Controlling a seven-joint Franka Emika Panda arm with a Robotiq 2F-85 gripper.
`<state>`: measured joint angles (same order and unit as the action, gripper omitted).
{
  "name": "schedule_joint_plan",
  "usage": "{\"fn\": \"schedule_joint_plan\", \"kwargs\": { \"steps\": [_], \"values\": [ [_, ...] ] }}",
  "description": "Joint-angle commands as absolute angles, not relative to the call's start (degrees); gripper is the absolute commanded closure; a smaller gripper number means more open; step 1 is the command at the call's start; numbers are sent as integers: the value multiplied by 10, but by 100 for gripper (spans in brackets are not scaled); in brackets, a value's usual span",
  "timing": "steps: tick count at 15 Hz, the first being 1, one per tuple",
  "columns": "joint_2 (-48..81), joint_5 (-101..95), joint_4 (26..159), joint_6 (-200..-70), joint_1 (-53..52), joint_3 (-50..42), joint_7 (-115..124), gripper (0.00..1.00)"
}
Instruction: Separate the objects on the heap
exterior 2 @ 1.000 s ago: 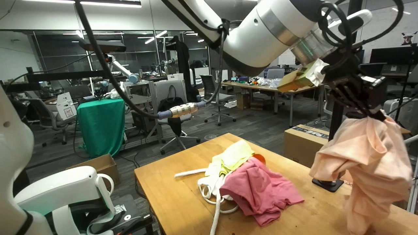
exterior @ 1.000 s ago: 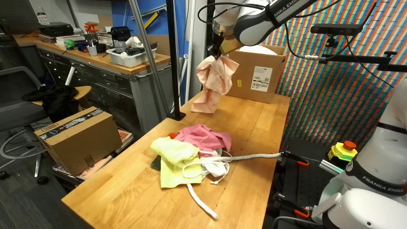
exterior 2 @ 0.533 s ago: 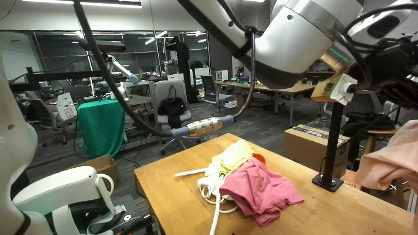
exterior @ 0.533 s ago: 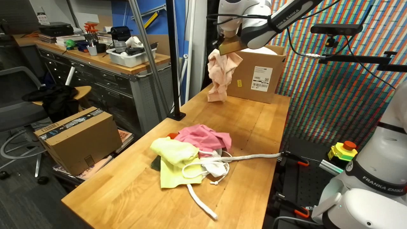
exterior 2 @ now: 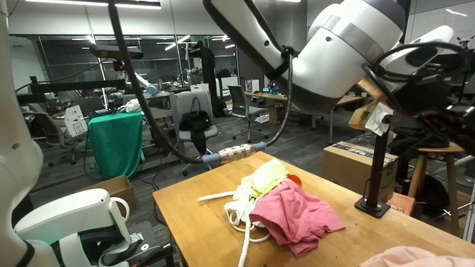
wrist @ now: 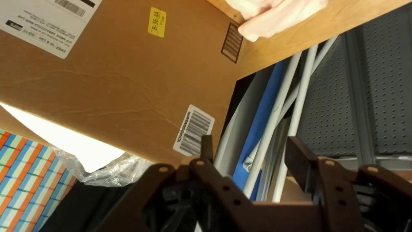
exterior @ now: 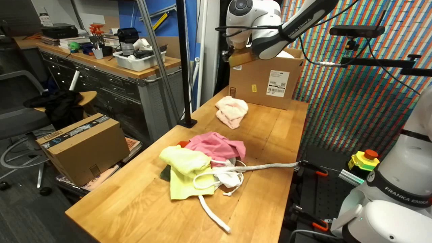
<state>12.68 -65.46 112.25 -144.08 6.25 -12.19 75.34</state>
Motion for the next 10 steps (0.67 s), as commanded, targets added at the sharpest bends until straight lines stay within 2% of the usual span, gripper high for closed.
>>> {"fn": "schedule_joint_plan", "kwargs": {
  "steps": [1, 2, 3, 10],
  "values": [
    [100, -579, 1176, -1467, 69, -89, 639, 7],
    [92, -561, 1198, -1472, 64, -81, 617, 1],
    [87, -539, 1217, -1478, 60, -73, 591, 0],
    [50, -389, 1348, -1501, 22, -19, 401, 0]
  ]
}}
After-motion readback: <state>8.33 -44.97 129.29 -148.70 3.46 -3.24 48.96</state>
